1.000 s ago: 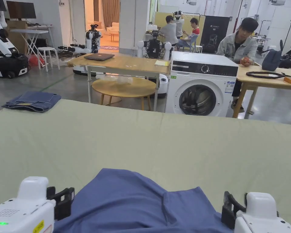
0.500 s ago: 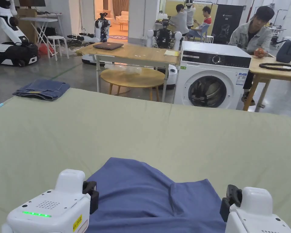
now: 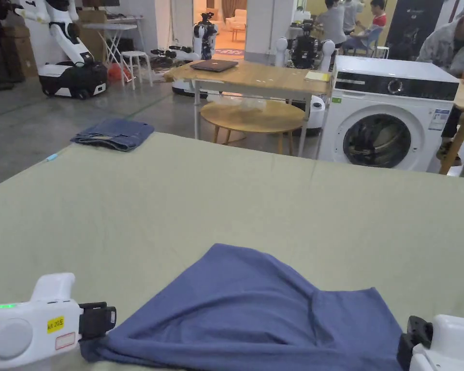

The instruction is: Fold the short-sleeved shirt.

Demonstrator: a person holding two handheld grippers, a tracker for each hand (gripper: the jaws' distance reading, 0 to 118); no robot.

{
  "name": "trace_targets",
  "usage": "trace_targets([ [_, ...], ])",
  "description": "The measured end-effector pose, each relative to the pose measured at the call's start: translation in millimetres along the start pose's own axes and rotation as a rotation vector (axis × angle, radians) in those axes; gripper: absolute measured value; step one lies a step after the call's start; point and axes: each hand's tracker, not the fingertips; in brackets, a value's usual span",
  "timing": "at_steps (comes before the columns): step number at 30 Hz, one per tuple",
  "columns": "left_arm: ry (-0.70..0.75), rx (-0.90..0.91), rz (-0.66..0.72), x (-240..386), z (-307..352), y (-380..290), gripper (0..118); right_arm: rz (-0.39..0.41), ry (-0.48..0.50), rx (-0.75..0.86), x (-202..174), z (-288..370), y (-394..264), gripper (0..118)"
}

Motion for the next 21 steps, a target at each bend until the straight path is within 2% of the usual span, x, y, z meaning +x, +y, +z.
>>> trace_targets([
  [3, 0.03, -0.014, 0.069, -18, -7, 3, 65, 0.009, 0.006, -0.016, -4, -4, -3, 0],
  [8, 0.023, -0.123, 0.144, -26, -31, -3, 66, 0.017, 0.013, -0.042, -8, -8, -6, 0],
  [12, 0.053, -0.224, 0.082, -16, -59, -17, 66, 0.025, 0.018, -0.056, -10, -11, -8, 0],
  [15, 0.139, -0.164, 0.002, 0, -61, -23, 66, 0.027, 0.019, -0.069, -9, -14, -9, 0],
  [17, 0.199, -0.158, -0.07, 15, -63, -26, 59, 0.027, 0.016, -0.076, -8, -16, -9, 0],
  [19, 0.203, -0.151, -0.139, 23, -63, -30, 40, 0.029, 0.013, -0.085, -6, -19, -10, 0],
  [20, 0.185, -0.152, -0.144, 26, -63, -31, 28, 0.028, 0.012, -0.09, -4, -21, -9, 0],
  [21, 0.172, -0.143, -0.151, 28, -62, -31, 4, 0.026, 0.011, -0.096, -1, -23, -8, 0],
])
